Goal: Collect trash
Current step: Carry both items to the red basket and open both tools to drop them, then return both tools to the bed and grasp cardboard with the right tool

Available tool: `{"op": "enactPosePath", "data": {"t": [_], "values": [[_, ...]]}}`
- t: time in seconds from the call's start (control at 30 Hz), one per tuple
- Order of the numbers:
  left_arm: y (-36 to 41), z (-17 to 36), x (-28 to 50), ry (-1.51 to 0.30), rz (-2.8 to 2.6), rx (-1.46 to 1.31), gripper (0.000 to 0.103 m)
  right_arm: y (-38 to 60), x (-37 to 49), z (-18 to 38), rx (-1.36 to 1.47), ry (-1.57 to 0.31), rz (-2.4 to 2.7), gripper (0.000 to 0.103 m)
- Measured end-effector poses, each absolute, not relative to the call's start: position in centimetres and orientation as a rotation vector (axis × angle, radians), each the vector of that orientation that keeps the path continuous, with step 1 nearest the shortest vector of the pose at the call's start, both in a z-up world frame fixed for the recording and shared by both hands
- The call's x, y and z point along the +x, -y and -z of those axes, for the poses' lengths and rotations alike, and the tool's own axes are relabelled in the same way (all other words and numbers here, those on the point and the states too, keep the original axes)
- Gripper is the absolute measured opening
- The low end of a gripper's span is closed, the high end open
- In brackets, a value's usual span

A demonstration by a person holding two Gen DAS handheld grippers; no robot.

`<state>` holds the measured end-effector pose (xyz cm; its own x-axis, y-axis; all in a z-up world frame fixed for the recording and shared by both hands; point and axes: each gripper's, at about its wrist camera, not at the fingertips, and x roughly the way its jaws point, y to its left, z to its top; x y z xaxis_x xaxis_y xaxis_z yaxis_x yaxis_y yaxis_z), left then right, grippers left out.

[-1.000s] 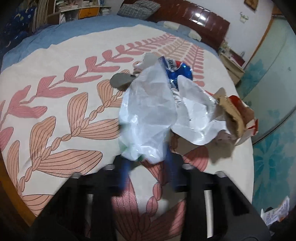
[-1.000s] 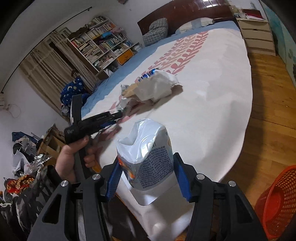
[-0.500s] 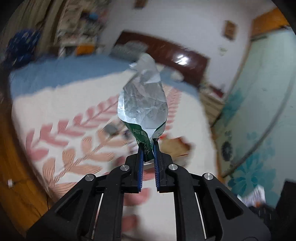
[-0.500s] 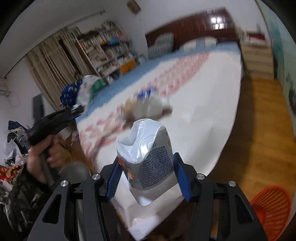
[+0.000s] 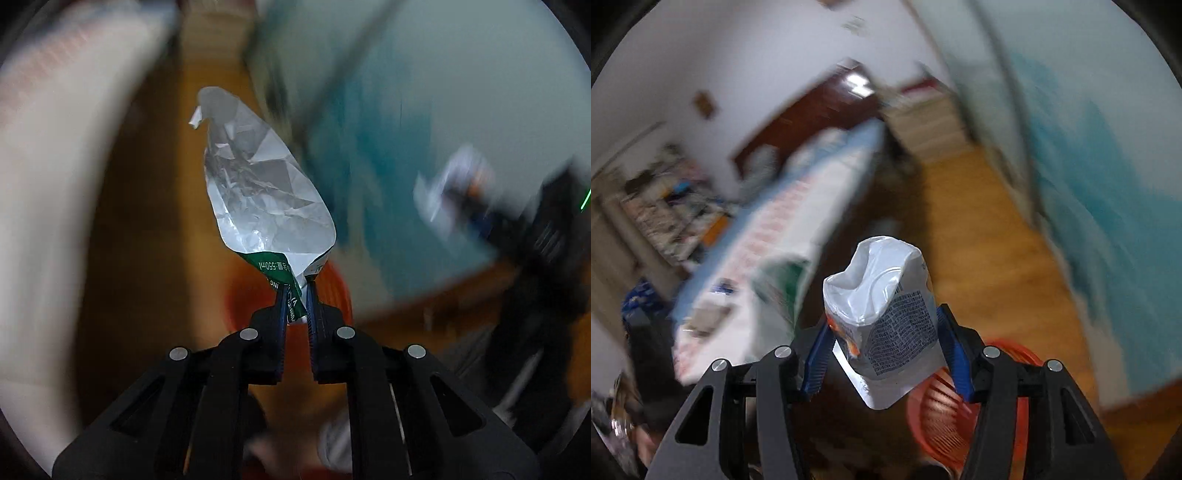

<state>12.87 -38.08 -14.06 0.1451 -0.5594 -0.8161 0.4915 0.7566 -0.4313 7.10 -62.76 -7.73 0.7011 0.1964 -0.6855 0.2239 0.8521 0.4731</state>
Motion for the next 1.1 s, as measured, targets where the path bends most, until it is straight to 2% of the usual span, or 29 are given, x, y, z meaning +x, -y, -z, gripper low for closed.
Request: {"op": "enactPosePath", "data": {"t": [0.1,0.2,0.33,0.37,0.4,0.43,0.47,0.5,0.7,0.87,1.1], "values": [[42.8,22.4,11.2,-1.380,0.774,0.022,0.010,65.5,7.9,13.8,0.723,-0.995,0.052,0.055],[45.2,27.3,10.2,-1.480,0.768,0.072,0.010,65.5,9.0,19.2,0.732,-1.189,0.101,0.055],[46.5,30.2,10.9,-1.547,0.737,0.089,0.010,65.0,9.7,22.7,0.799,-1.280,0.109,0.055],[46.6,30.4,11.2,-1.551,0.723,0.085,0.015,65.2,9.5,22.9,0.800,-1.280,0.109,0.055],[46.7,30.7,11.7,-1.554,0.702,0.081,0.034,65.3,9.9,22.9,0.798,-1.282,0.114,0.057],[47.7,30.1,11.2,-1.551,0.687,0.080,0.051,65.7,10.3,23.0,0.801,-1.289,0.122,0.062],[47.5,29.9,11.4,-1.549,0.665,0.080,0.083,65.6,10.5,23.0,0.821,-1.296,0.140,0.078],[47.1,29.5,11.4,-1.531,0.645,0.074,0.086,65.1,10.8,23.1,0.835,-1.293,0.149,0.088],[45.5,26.7,11.7,-1.493,0.687,0.066,0.086,64.6,12.7,21.7,0.888,-1.235,0.132,0.087],[40.7,21.2,11.6,-1.359,0.695,0.050,0.086,62.5,13.8,15.9,0.933,-1.014,-0.025,0.087],[28.0,6.7,11.1,-1.008,0.570,0.069,0.086,52.6,14.1,4.6,0.629,-0.723,-0.239,0.083]]}}
